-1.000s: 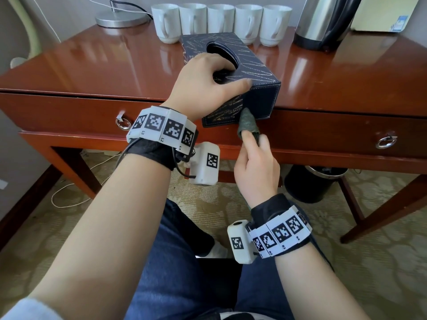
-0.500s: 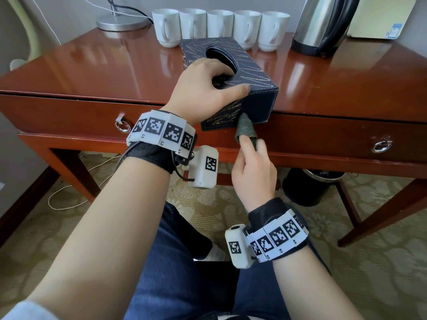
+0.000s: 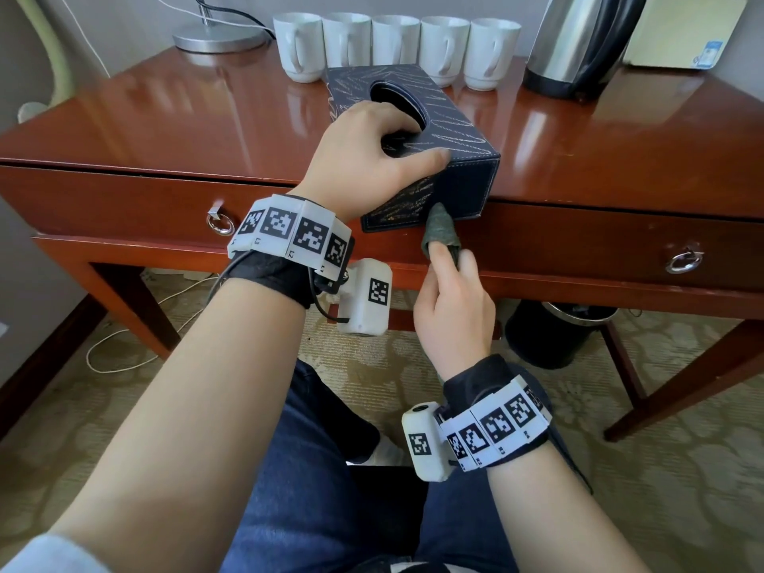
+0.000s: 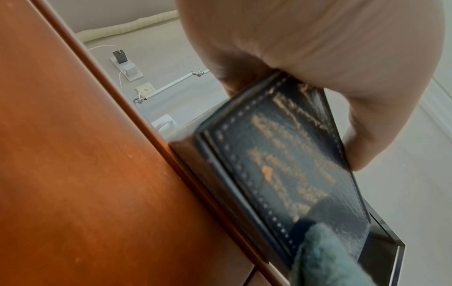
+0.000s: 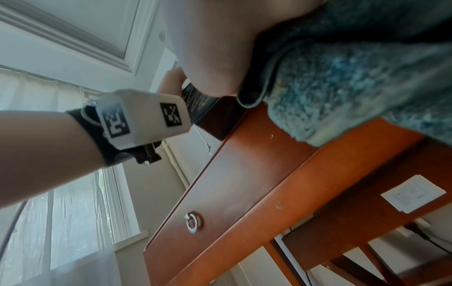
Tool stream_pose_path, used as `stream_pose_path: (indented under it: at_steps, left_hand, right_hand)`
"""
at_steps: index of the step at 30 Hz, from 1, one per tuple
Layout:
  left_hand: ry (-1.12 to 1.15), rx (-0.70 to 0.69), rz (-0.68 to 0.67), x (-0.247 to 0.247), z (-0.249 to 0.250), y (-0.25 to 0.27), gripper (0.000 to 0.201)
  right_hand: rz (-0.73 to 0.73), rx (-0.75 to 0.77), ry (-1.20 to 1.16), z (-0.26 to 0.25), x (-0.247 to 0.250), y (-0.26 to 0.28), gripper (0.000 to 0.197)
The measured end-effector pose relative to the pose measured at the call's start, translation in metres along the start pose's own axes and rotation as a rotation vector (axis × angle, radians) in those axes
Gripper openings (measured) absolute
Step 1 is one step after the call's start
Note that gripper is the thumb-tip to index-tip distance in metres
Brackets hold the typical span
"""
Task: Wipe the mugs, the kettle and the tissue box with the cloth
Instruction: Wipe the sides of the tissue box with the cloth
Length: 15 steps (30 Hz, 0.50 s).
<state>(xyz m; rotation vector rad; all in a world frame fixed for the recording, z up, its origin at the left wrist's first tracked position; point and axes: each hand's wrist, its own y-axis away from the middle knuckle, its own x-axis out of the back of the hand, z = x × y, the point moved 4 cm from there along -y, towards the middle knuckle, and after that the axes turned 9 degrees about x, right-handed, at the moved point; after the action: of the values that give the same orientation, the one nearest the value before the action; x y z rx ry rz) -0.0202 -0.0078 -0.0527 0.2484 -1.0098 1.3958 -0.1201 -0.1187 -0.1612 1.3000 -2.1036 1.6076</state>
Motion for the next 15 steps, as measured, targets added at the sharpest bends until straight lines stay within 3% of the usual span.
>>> stream_pose_path:
  at_steps: [10,15]
  left_hand:
    - [-0.001,-0.011,-0.007,0.000,0.000,-0.002,0.079]
    - [0.000,-0.018,-0.009,0.000,-0.001,-0.002,0.081]
  right_hand:
    - [0.020,0.032,-0.011,-0.008,-0.001,-0.005,0.038]
    - [-0.047,0.002,-0.010,-0.007,-0.008,0.007,0.037]
